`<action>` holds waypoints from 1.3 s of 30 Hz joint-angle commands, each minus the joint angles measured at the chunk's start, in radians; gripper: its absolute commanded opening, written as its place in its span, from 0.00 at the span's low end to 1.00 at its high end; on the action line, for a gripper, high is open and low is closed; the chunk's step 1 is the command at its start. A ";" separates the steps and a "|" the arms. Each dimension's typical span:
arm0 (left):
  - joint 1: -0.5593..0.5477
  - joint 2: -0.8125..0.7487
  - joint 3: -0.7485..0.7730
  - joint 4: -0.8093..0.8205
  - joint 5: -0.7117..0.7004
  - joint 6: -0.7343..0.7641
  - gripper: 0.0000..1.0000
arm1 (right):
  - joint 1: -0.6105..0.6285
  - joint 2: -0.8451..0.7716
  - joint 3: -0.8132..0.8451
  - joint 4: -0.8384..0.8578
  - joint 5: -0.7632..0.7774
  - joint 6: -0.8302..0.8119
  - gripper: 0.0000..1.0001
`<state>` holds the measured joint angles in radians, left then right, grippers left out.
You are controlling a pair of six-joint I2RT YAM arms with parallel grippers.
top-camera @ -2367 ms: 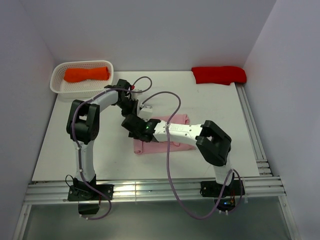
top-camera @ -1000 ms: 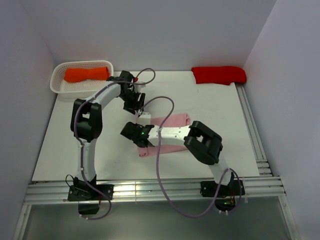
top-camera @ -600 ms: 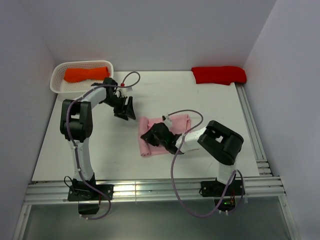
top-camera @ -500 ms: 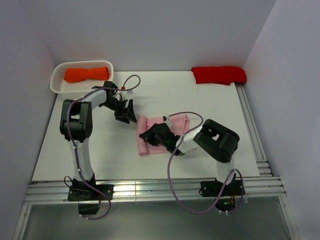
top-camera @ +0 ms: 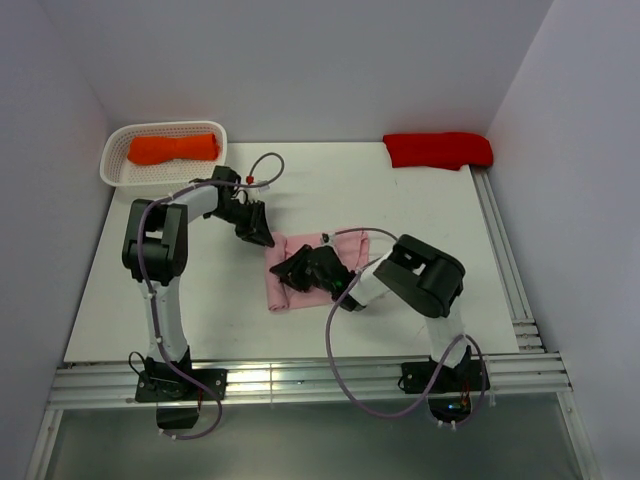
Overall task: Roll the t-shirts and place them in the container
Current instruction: Roll the tshirt
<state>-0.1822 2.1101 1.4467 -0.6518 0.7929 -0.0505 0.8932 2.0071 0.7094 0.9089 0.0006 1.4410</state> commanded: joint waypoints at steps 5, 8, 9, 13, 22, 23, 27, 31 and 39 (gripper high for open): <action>-0.086 -0.018 0.070 -0.026 -0.260 -0.009 0.11 | 0.050 -0.140 0.249 -0.723 0.194 -0.200 0.52; -0.109 -0.016 0.089 -0.057 -0.328 0.003 0.10 | 0.084 -0.153 0.353 -0.947 0.265 -0.235 0.56; -0.114 -0.018 0.090 -0.065 -0.342 0.005 0.10 | 0.092 -0.154 0.375 -0.988 0.292 -0.240 0.56; -0.135 -0.021 0.093 -0.072 -0.402 0.006 0.09 | 0.131 -0.133 0.487 -1.206 0.355 -0.274 0.58; -0.166 -0.018 0.119 -0.091 -0.466 0.008 0.09 | 0.200 -0.131 0.653 -1.443 0.513 -0.316 0.58; -0.168 -0.018 0.119 -0.092 -0.469 0.009 0.09 | 0.204 -0.127 0.685 -1.450 0.524 -0.327 0.58; -0.174 -0.013 0.133 -0.104 -0.474 0.009 0.09 | 0.205 -0.047 0.815 -1.512 0.579 -0.399 0.58; -0.178 -0.007 0.147 -0.118 -0.478 0.009 0.10 | 0.205 0.041 0.947 -1.538 0.619 -0.450 0.57; -0.186 0.007 0.170 -0.140 -0.478 0.011 0.11 | 0.207 0.156 1.038 -1.499 0.650 -0.498 0.56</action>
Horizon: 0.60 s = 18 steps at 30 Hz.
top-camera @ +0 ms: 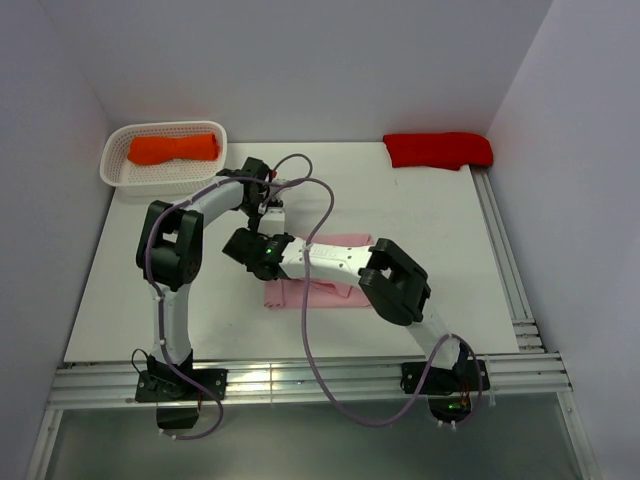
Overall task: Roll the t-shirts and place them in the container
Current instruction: Roll the tshirt
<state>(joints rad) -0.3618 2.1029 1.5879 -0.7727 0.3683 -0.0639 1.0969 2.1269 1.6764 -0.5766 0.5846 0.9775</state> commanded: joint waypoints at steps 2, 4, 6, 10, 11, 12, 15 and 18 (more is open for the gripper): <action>-0.008 0.017 0.035 -0.023 -0.055 0.024 0.11 | 0.001 0.066 0.101 -0.052 0.067 -0.034 0.56; -0.008 0.019 0.043 -0.025 -0.054 0.026 0.11 | 0.003 0.070 0.082 -0.048 0.052 -0.036 0.56; -0.009 0.023 0.047 -0.030 -0.054 0.026 0.13 | 0.003 0.062 0.054 -0.029 0.037 -0.028 0.56; -0.009 0.029 0.061 -0.037 -0.054 0.022 0.14 | 0.006 0.064 0.016 -0.057 0.018 -0.005 0.56; -0.009 0.029 0.064 -0.042 -0.054 0.022 0.14 | 0.008 0.064 0.010 -0.063 0.018 0.000 0.56; -0.009 0.031 0.070 -0.043 -0.055 0.024 0.15 | 0.009 0.065 0.003 -0.080 0.015 0.012 0.56; -0.009 0.040 0.080 -0.048 -0.054 0.021 0.18 | 0.015 0.067 -0.020 -0.100 0.004 0.027 0.55; -0.009 0.043 0.084 -0.048 -0.051 0.019 0.24 | 0.017 0.079 -0.023 -0.121 -0.003 0.039 0.55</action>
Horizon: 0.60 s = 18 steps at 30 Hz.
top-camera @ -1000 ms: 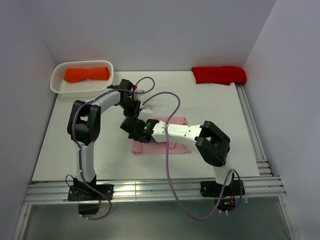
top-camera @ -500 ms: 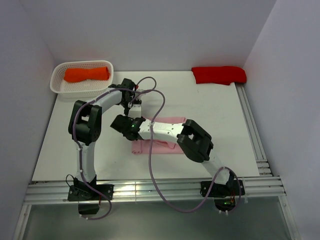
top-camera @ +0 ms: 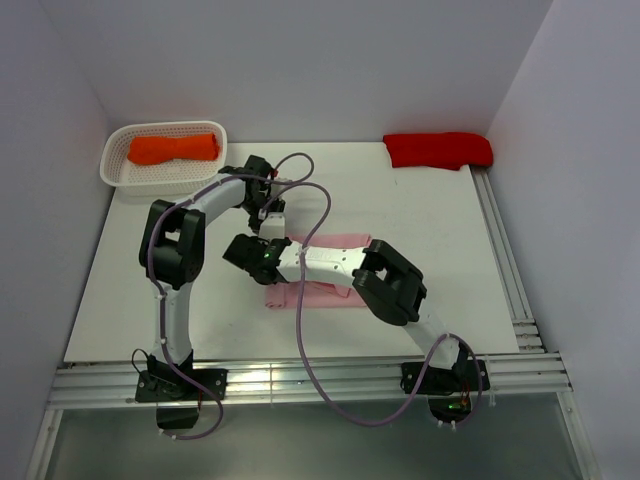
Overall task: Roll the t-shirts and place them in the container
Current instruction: Roll the tshirt
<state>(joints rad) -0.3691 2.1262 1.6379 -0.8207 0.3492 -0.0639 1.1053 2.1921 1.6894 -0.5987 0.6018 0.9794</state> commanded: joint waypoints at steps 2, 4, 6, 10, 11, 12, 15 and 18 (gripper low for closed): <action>-0.002 0.024 0.037 -0.003 -0.032 0.018 0.28 | 0.010 0.030 -0.025 -0.122 -0.027 0.039 0.55; -0.002 0.028 0.046 -0.011 -0.030 0.019 0.31 | 0.010 0.044 -0.001 -0.165 -0.027 0.048 0.54; -0.002 0.028 0.056 -0.014 -0.027 0.019 0.36 | 0.010 0.064 0.022 -0.208 -0.027 0.054 0.52; -0.002 0.029 0.083 -0.035 -0.012 0.022 0.44 | 0.010 0.078 0.026 -0.239 -0.022 0.062 0.45; -0.002 0.031 0.091 -0.038 -0.003 0.022 0.47 | 0.010 0.078 0.023 -0.239 -0.020 0.064 0.40; -0.002 0.031 0.103 -0.043 0.004 0.027 0.49 | 0.010 0.078 0.018 -0.236 -0.022 0.067 0.37; 0.001 0.028 0.134 -0.058 0.028 0.032 0.57 | 0.011 0.067 -0.014 -0.204 -0.027 0.064 0.24; 0.019 0.021 0.178 -0.086 0.069 0.044 0.63 | 0.007 0.005 -0.091 -0.091 -0.056 0.047 0.18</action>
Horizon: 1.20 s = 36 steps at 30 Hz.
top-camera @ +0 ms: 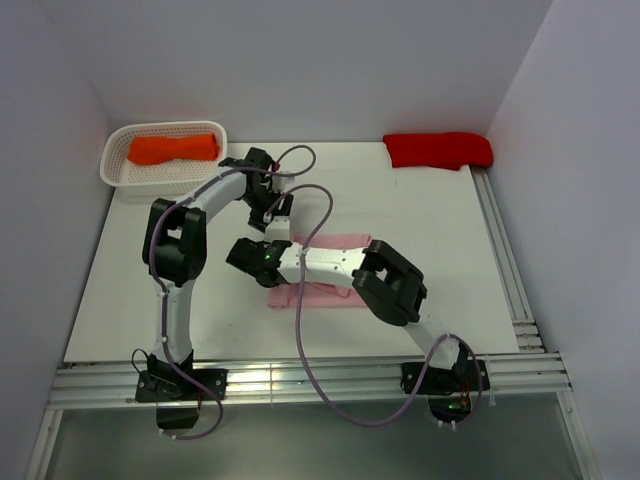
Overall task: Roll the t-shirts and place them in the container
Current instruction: Roll the tshirt
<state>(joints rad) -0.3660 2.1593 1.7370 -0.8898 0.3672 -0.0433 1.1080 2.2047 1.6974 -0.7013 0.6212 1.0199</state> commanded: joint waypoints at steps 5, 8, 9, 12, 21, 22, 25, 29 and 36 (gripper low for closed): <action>0.068 -0.021 0.139 -0.066 0.156 0.067 0.67 | -0.036 -0.155 -0.326 0.346 -0.243 -0.018 0.11; 0.113 -0.044 0.130 -0.078 0.240 0.103 0.68 | -0.086 -0.244 -0.491 0.622 -0.345 -0.009 0.11; 0.122 -0.053 0.099 -0.077 0.260 0.126 0.68 | -0.099 -0.259 -0.557 0.752 -0.416 -0.006 0.11; 0.157 -0.087 0.014 -0.048 0.302 0.157 0.69 | -0.149 -0.293 -0.666 0.984 -0.538 0.032 0.11; 0.187 -0.113 -0.212 0.094 0.432 0.197 0.69 | -0.230 -0.229 -0.852 1.465 -0.704 0.212 0.11; 0.187 -0.113 -0.220 0.106 0.443 0.194 0.69 | -0.234 -0.220 -0.858 1.488 -0.718 0.221 0.11; 0.187 -0.105 -0.246 0.150 0.467 0.174 0.69 | -0.241 -0.183 -0.887 1.591 -0.739 0.256 0.11; 0.187 -0.082 -0.260 0.190 0.469 0.126 0.66 | -0.257 -0.134 -0.932 1.720 -0.775 0.328 0.11; 0.183 -0.073 -0.261 0.216 0.339 0.057 0.36 | -0.249 -0.175 -0.911 1.558 -0.730 0.275 0.26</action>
<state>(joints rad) -0.1776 2.0983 1.4765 -0.7139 0.7597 0.0433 0.8543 2.0651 0.7769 0.9695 -0.1234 1.3247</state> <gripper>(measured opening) 0.400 0.247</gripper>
